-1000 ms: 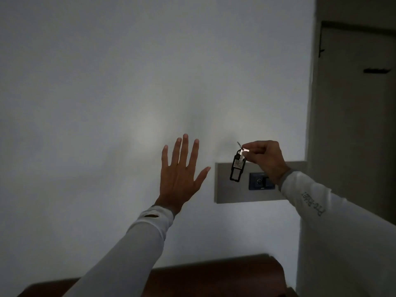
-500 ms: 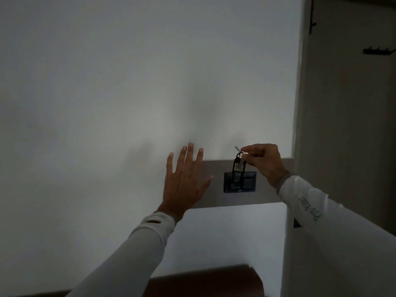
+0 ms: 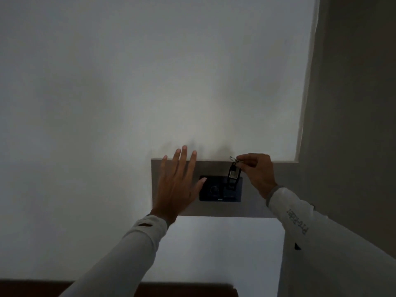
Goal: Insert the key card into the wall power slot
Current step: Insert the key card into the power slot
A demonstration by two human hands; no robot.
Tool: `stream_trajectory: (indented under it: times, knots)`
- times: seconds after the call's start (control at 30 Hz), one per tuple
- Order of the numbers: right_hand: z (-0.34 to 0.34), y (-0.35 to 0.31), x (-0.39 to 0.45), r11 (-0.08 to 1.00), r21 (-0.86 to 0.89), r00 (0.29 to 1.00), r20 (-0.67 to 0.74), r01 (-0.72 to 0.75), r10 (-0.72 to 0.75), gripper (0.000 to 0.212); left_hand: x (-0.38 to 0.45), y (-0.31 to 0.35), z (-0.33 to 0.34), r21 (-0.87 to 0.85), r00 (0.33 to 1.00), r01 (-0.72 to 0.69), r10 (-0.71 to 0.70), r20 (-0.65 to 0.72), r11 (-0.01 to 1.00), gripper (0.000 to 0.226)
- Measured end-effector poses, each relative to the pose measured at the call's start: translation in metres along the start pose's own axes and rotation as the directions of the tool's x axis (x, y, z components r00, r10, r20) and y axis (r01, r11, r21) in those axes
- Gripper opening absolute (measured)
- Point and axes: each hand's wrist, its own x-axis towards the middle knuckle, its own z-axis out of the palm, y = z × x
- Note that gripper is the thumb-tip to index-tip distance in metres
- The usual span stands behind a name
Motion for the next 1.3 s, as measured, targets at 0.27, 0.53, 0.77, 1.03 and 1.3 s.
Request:
stream_trajectory:
  times: [0.27, 0.53, 0.77, 1.03, 1.3]
  knots:
    - [0.01, 0.049, 0.046, 0.998, 0.016, 0.998, 0.006, 0.058, -0.058, 0.019, 0.024, 0.001, 0.061, 0.042, 0.999, 0.009, -0.008, -0.036, 0.999, 0.074]
    - [0.008, 0.07, 0.043, 0.979, 0.015, 0.973, 0.109, 0.203, -0.203, 0.015, 0.036, 0.009, 0.115, 0.041, 0.996, 0.031, -0.028, -0.083, 0.999, 0.069]
    - [0.024, 0.084, 0.025, 0.86, -0.217, 0.882, 0.21, 0.462, -0.421, 0.018, 0.032, -0.003, 0.125, 0.054, 0.993, -0.015, 0.021, -0.116, 0.998, 0.067]
    - [0.026, 0.114, 0.018, 0.575, -0.487, 0.748, 0.329, 0.657, -0.576, 0.045, 0.032, -0.005, 0.128, 0.055, 0.992, -0.03, 0.037, -0.125, 0.998, 0.066]
    - [0.025, 0.119, 0.02, 0.637, -0.432, 0.769, 0.389, 0.639, -0.508, 0.04, 0.03, -0.004, 0.122, 0.062, 0.998, -0.025, 0.029, -0.062, 0.998, 0.068]
